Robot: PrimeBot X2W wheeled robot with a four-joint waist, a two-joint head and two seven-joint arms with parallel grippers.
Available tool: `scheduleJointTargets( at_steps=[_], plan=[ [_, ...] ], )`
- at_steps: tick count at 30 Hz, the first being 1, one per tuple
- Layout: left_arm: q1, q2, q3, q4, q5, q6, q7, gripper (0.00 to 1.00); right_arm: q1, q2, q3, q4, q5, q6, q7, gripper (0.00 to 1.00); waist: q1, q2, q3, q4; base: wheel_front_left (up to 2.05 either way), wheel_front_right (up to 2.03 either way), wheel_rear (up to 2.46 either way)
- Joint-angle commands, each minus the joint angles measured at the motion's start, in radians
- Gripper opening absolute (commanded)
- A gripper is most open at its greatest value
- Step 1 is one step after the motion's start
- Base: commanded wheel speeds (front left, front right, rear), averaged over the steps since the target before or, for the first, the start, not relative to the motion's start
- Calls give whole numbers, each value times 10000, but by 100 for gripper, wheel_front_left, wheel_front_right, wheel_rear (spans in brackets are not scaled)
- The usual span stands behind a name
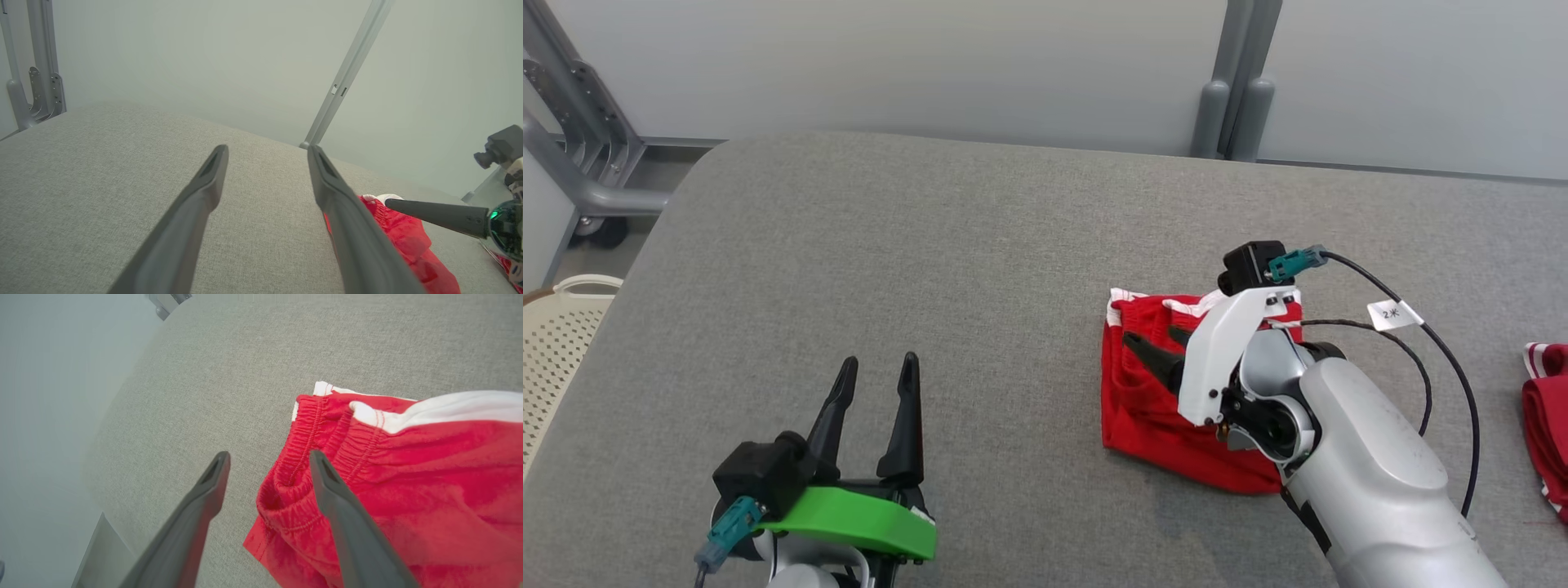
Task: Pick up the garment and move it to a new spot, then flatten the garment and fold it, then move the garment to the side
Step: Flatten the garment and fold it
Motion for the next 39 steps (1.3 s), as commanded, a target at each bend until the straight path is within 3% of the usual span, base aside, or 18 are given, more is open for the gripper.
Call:
scheduleJointTargets(
  at_steps=[1,11,21,28,39],
  plan=[
    [55,89,30,-9,43,8,-12,100,-89,-39,23,-62,56,4,-165,100,0,58,-86,-110,0,0,0],
    [330,293,-19,-277,105,195,145,100,41,-37,-459,-616,-918,4,-1403,100,0,58,-442,-880,0,0,0],
    [425,413,-221,-512,273,372,332,100,1040,-234,-1622,-1166,-1767,4,-1412,100,0,58,-410,-1534,0,0,0],
    [247,421,-301,-574,290,344,397,100,1403,-398,-2154,-1184,-2305,4,-1297,100,0,58,-98,-1405,0,0,0],
    [-108,361,-297,-489,333,288,298,100,1017,-412,-3147,-36,-2913,4,-1148,100,0,58,648,-557,0,0,0]
  ],
)
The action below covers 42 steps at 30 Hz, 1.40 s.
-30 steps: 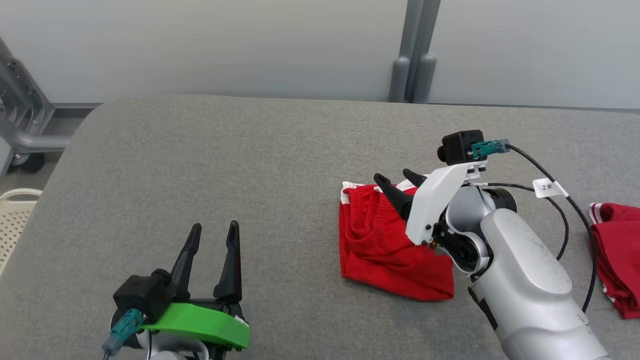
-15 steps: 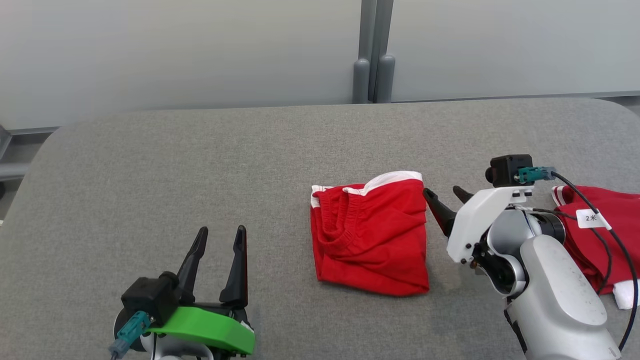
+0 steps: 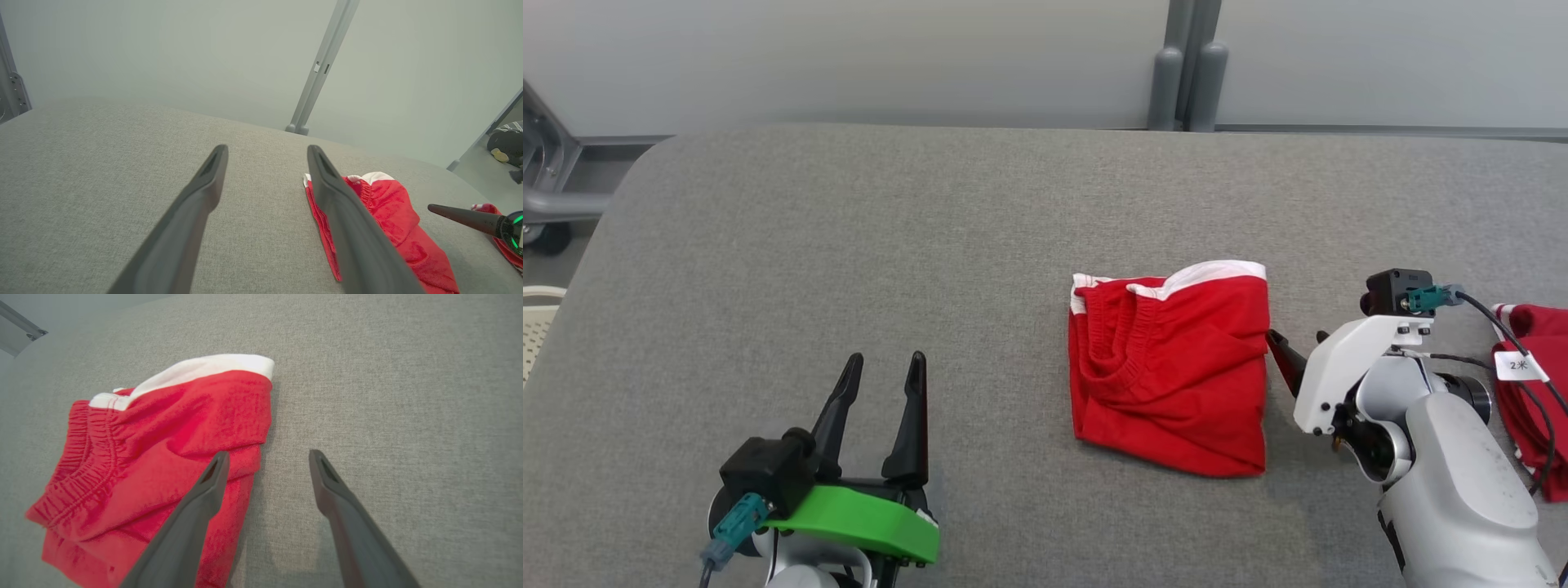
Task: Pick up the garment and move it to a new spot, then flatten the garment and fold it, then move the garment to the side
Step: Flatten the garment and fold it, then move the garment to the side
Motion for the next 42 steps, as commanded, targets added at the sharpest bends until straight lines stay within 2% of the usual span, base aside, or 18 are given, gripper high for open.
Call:
scheduleJointTargets(
  at_steps=[1,13,14,15,16,18,19,20,26,33,42],
  plan=[
    [-148,8,23,49,89,-34,-65,100,-206,8,-106,171,7,4,33,100,0,57,312,359,0,0,0],
    [-346,-107,95,208,72,-108,-211,100,-755,247,-307,1274,437,4,774,100,0,57,600,701,0,0,0],
    [-351,-110,112,222,69,-97,-229,100,-781,262,-274,1306,485,4,792,96,0,57,608,694,0,0,0],
    [-353,-115,125,236,70,-95,-247,100,-792,272,-240,1326,559,4,811,66,0,57,615,684,0,0,0],
    [-356,-125,136,250,70,-95,-254,100,-811,283,-216,1343,610,4,833,44,0,57,621,670,0,0,0],
    [-379,-141,151,270,79,-104,-262,100,-881,291,-146,1328,693,4,794,22,0,57,636,632,0,0,0],
    [-401,-150,153,273,90,-107,-274,100,-919,294,-113,1295,729,4,689,5,0,57,647,608,0,0,0],
    [-420,-148,153,271,105,-110,-279,100,-938,302,-76,1278,744,4,632,0,0,57,654,577,0,0,0],
    [-429,-125,200,197,176,-100,-331,100,-1002,288,159,1165,906,4,455,0,0,57,659,185,0,0,0],
    [-428,-40,195,100,233,-99,-348,100,-814,126,715,626,1190,3,609,0,0,57,698,-630,0,0,0],
    [-495,131,159,-117,328,-33,-202,100,-365,-484,1296,-850,1486,3,1011,0,0,57,733,-2662,0,0,0]
  ],
)
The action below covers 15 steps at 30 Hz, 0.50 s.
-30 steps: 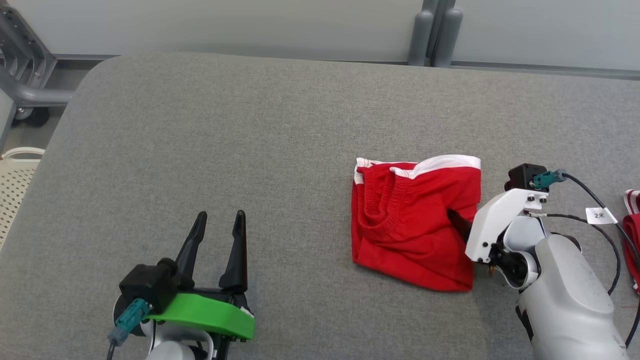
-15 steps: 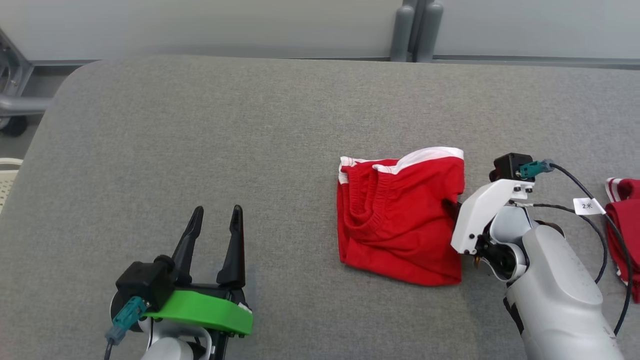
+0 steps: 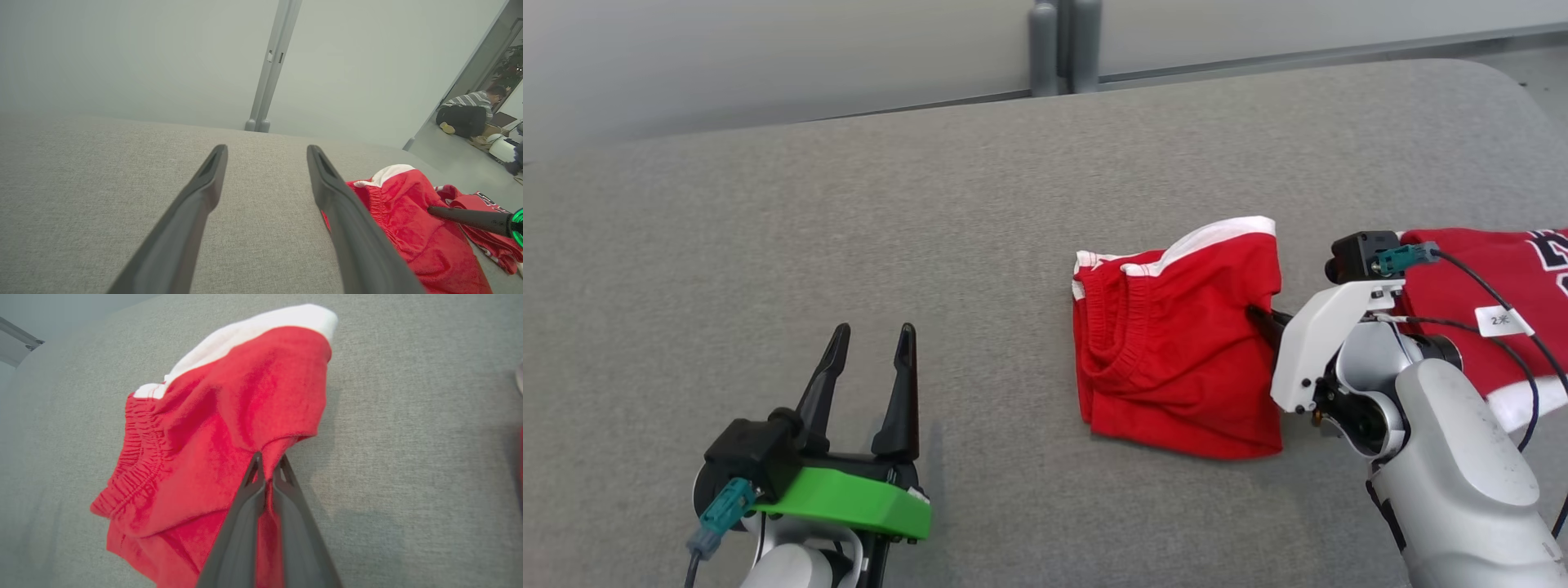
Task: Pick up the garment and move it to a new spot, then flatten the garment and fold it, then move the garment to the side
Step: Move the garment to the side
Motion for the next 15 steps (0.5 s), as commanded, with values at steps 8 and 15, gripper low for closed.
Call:
scheduleJointTargets(
  at_steps=[8,15],
  plan=[
    [-211,197,22,-135,174,91,68,100,272,-225,-70,-756,-72,1,181,0,0,57,16,-2566,0,0,0],
    [-324,280,-105,-167,231,89,192,100,124,-134,-34,-925,-217,1,166,0,0,57,128,-3274,0,0,0]
  ],
)
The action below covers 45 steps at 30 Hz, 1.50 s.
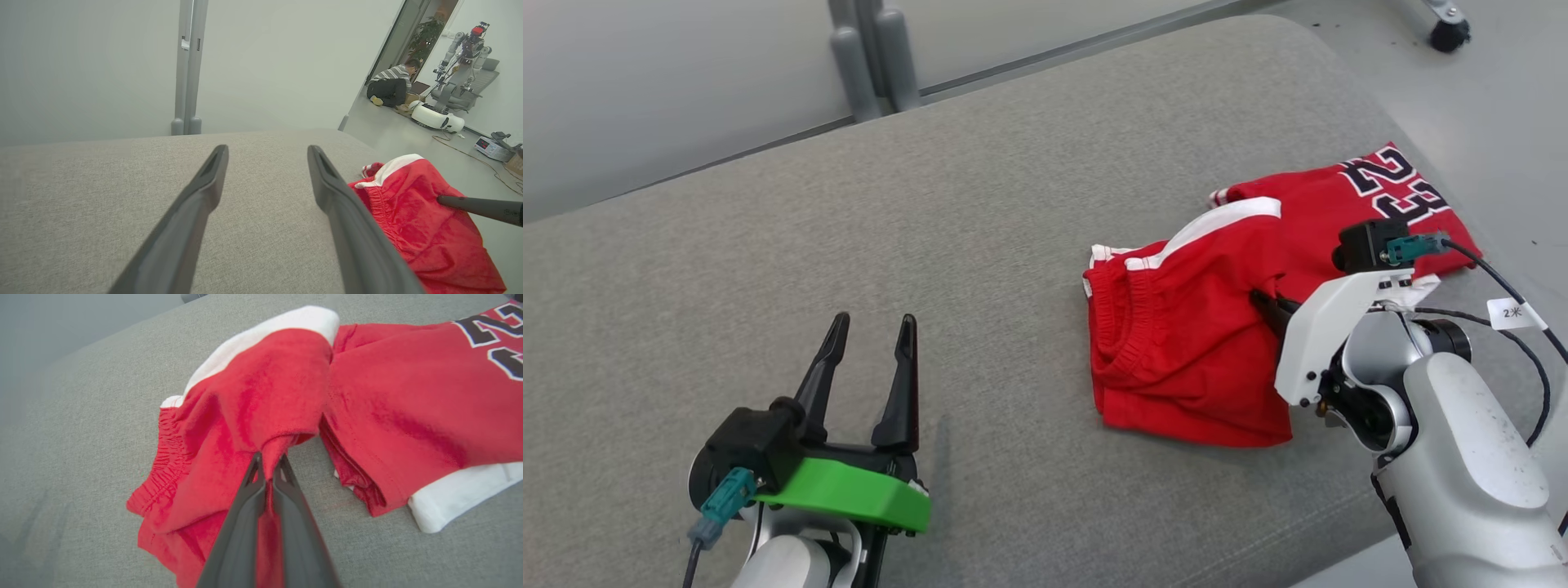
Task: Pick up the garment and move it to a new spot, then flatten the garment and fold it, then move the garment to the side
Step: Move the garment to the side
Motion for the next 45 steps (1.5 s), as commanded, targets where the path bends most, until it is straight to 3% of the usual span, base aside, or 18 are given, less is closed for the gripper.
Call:
scheduleJointTargets(
  at_steps=[1,14,20,25,29,45],
  plan=[
    [-134,98,-28,-16,52,-1,13,100,-40,0,-2,-46,-30,1,-34,0,0,57,94,-586,0,0,0],
    [182,126,4,203,-111,91,-51,100,161,-304,14,-214,-126,1,-7,0,0,57,-302,93,0,0,0],
    [407,109,40,121,-160,166,-102,100,223,-919,-115,-659,-217,1,361,0,0,57,-497,354,0,0,0],
    [413,151,54,20,-174,180,-118,100,135,-1948,34,-909,-789,1,467,0,0,57,-477,583,0,0,0],
    [233,178,70,-23,-160,179,-97,100,-212,-2333,-185,-412,-1207,1,-137,0,0,57,-309,805,0,0,0],
    [42,439,95,-222,-84,252,74,100,-1354,-1952,-2765,2609,-2223,1,-2084,0,0,57,291,1585,0,0,0]
  ],
)
